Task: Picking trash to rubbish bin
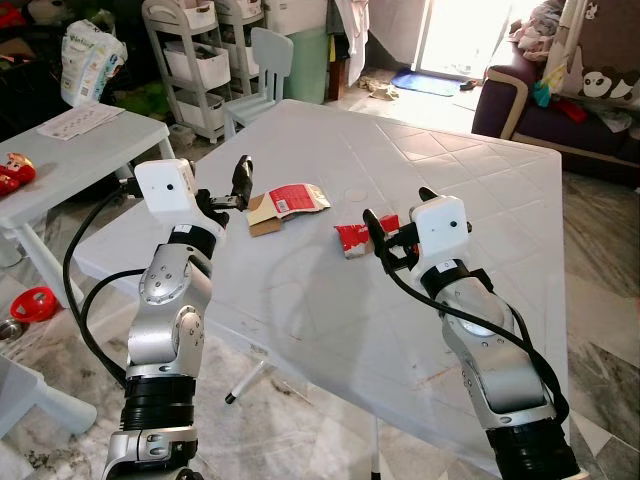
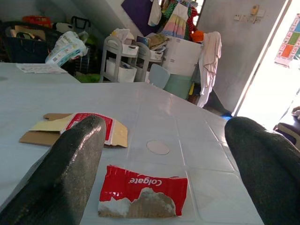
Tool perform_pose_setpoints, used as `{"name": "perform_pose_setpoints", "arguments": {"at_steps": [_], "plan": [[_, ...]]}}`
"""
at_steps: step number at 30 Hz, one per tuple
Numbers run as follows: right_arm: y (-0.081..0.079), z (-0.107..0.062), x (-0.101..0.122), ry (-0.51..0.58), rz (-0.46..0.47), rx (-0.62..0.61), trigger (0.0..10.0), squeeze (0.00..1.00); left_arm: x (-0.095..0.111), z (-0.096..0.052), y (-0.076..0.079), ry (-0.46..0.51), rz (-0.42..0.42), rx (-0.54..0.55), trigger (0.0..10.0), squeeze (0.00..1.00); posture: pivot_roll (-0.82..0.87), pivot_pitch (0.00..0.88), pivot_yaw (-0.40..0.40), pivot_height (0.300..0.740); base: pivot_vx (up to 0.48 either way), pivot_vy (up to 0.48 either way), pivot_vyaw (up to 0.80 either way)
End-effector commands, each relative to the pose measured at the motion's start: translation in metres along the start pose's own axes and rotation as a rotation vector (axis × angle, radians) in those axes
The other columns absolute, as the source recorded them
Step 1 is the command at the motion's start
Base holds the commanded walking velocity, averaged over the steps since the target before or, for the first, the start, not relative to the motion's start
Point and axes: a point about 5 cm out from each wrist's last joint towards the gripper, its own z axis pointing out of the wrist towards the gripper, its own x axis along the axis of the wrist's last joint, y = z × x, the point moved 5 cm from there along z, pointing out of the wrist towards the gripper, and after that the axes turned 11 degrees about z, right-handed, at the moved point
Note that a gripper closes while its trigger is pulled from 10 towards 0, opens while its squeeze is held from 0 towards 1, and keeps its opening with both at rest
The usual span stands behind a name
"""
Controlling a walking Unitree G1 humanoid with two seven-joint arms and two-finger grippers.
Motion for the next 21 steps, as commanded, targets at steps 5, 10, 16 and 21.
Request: {"name": "perform_pose_setpoints", "arguments": {"at_steps": [5, 10, 16, 21], "plan": [[-0.0028, 0.0032, 0.011, 0.042, -0.001, 0.017, 10.0, 0.0, 0.0058, 0.0003, -0.0064, 0.006, 0.003, 0.02, 10.0, 0.0, -0.07, 0.016, -0.018, 0.74, 0.058, 0.304, 0.0], [-0.0035, 0.0037, 0.0104, 0.04, -0.002, 0.02, 10.0, 0.0, 0.0064, -0.0005, -0.0055, 0.012, 0.014, 0.011, 10.0, 0.0, -0.07, 0.015, -0.017, 0.74, 0.0, 0.478, 0.0], [-0.0039, 0.0042, 0.0103, 0.04, -0.002, 0.02, 10.0, 0.0, 0.0061, -0.0003, -0.0048, 0.009, 0.014, 0.007, 10.0, 0.0, -0.07, 0.014, -0.014, 0.74, 0.0, 0.472, 0.0], [-0.0029, 0.0042, 0.0097, 0.04, -0.003, 0.017, 10.0, 0.0, 0.0058, 0.0002, -0.0047, 0.004, 0.018, 0.007, 10.0, 0.0, -0.07, 0.015, -0.015, 0.74, 0.0, 0.467, 0.0]]}}
